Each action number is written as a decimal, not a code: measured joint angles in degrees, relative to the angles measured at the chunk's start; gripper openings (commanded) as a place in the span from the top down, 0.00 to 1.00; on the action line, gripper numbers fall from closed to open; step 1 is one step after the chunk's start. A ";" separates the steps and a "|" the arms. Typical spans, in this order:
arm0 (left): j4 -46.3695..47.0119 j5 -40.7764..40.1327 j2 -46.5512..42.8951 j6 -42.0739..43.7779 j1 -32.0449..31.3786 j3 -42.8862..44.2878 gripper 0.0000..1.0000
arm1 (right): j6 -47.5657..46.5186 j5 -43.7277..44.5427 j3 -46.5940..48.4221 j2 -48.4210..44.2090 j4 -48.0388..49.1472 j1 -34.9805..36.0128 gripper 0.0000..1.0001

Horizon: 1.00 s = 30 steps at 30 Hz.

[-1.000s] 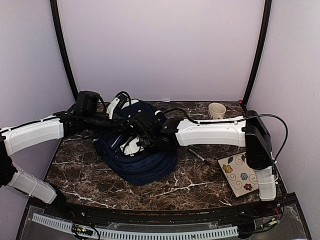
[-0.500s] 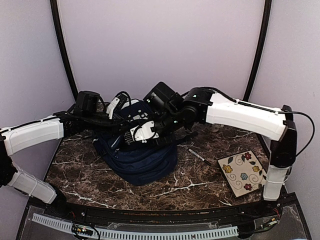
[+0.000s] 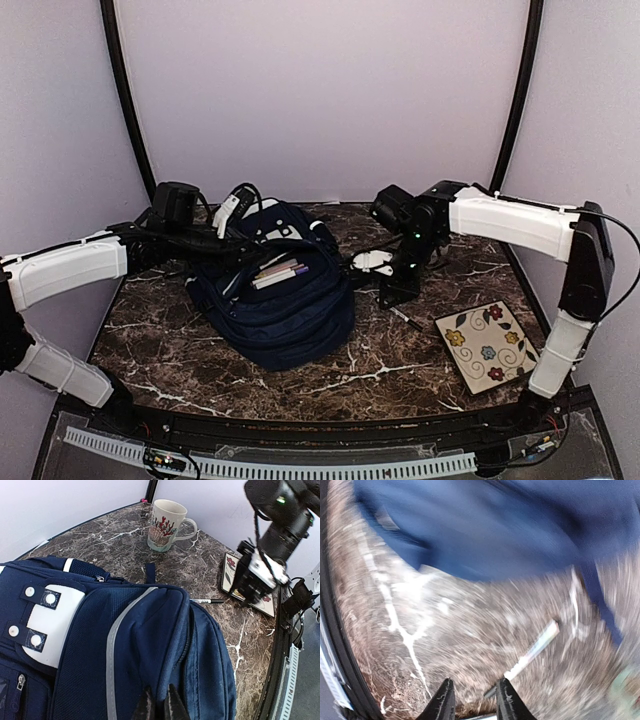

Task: Pack the student bag
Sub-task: Pick up the pen from the center of the board.

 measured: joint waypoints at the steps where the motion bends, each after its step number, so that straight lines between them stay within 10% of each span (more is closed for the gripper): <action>1: -0.02 0.02 0.00 0.04 0.07 0.00 1.00 | 1.75 -0.44 0.00 0.74 -0.07 -2.27 0.72; 8: -0.07 0.02 0.07 0.20 0.15 0.00 1.00 | 10.82 -0.28 -7.72 4.24 1.16 -12.85 0.71; 30: -0.13 0.02 0.07 0.61 0.17 0.00 1.00 | 17.75 2.86 -8.87 11.91 5.86 -13.14 0.74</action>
